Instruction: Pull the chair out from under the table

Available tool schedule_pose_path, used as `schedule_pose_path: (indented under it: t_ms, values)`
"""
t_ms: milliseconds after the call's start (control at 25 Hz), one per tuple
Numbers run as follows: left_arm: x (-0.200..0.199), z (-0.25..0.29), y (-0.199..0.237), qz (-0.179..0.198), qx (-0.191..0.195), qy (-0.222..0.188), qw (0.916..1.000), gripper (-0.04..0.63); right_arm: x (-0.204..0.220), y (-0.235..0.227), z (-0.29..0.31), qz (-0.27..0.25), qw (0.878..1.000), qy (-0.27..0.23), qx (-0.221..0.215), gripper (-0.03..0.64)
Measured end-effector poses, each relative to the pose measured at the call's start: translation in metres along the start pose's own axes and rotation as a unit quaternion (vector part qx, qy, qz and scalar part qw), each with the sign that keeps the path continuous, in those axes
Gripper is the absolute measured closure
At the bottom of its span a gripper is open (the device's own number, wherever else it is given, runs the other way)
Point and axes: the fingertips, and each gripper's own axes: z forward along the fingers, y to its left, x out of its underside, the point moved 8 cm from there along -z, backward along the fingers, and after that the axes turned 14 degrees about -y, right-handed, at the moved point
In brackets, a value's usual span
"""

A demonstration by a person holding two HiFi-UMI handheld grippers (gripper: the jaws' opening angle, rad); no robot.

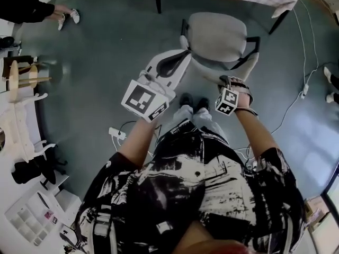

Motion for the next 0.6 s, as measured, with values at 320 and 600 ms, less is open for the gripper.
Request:
schedule_pose_path:
  t_ms: [320, 600]
  values:
    - [-0.024, 0.014, 0.006, 0.009, 0.039, -0.025, 0.9989, 0.594, -0.08, -0.075, -0.184, 0.126, 0.949, -0.235, 0.17, 0.556]
    - [-0.069, 0.027, -0.006, 0.016, 0.069, -0.046, 0.9965, 0.594, -0.162, -0.149, -0.355, 0.271, 0.775, -0.512, 0.254, 0.596]
